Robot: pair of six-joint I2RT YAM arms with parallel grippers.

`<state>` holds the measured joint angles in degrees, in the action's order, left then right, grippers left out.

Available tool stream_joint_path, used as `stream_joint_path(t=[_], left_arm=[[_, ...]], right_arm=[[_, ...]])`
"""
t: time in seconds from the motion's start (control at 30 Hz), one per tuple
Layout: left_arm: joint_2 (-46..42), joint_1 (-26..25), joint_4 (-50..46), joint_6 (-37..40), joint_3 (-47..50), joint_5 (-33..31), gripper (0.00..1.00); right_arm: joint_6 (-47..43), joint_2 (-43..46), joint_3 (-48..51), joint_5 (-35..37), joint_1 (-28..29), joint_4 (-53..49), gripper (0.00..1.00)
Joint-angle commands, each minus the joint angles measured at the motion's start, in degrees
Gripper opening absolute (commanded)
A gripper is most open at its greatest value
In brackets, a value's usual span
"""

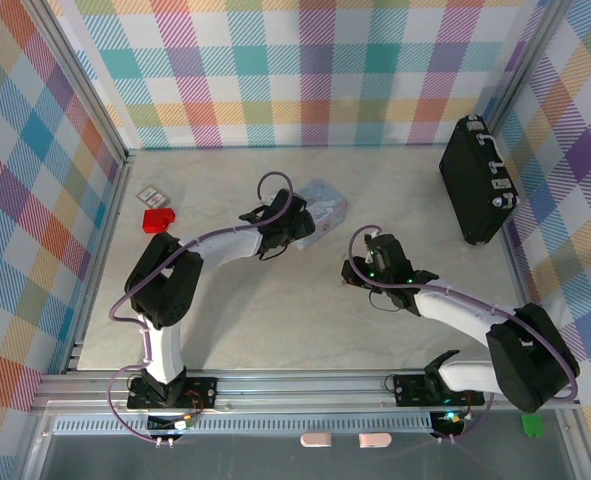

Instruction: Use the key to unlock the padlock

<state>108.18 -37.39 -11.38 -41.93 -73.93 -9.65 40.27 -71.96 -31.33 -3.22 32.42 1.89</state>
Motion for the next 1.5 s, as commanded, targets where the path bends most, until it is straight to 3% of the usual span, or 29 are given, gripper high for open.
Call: stream_joint_path(t=[0.0, 0.37, 0.6, 0.67, 0.77, 1.03, 1.17, 1.3, 1.37, 1.47], left_arm=[[-8.7, -0.1, -5.4, 8.0, 3.3, 1.4, 0.81], [-36.8, -0.1, -3.2, 14.1, 24.2, -11.3, 0.89], [-47.9, 0.0, -4.0, 16.3, 31.2, -19.2, 1.0], [-50.1, 0.0, -6.1, 16.7, 32.6, -22.2, 1.0], [-52.5, 0.0, -6.5, 17.1, 33.9, -26.6, 1.0], [-53.7, 0.5, -2.4, 18.2, 34.7, -36.6, 1.0], [-52.3, 2.3, 0.7, 20.0, 35.0, -42.3, 1.0], [-50.3, 4.0, 13.6, 31.3, 39.4, -48.4, 1.0], [-49.2, 5.6, 21.4, 38.2, 42.6, -47.2, 1.0], [-45.0, 10.1, 24.5, 38.3, 43.9, -44.4, 1.0]], right_arm=[[-6.4, 2.2, -1.5, -6.5, 0.2, -7.1, 0.0], [-6.9, -0.7, -0.4, -8.3, 4.7, -8.2, 0.0], [-6.7, -5.1, -1.0, -8.5, 5.4, -8.8, 0.01], [-7.5, -5.8, -1.2, -7.9, 5.4, -9.8, 0.08], [-8.0, -6.1, -1.5, -4.4, 5.3, -12.5, 0.33], [-11.3, 1.5, -3.5, 7.4, 4.2, -21.2, 0.81], [-15.6, 9.8, -4.3, 11.7, 2.0, -22.7, 0.89], [-21.2, 17.5, -3.5, 20.6, 1.2, -20.0, 0.96], [-25.5, 20.6, -1.8, 24.8, 0.5, -15.9, 0.99], [-32.2, 22.2, 0.4, 29.7, -1.4, -9.9, 0.99]])
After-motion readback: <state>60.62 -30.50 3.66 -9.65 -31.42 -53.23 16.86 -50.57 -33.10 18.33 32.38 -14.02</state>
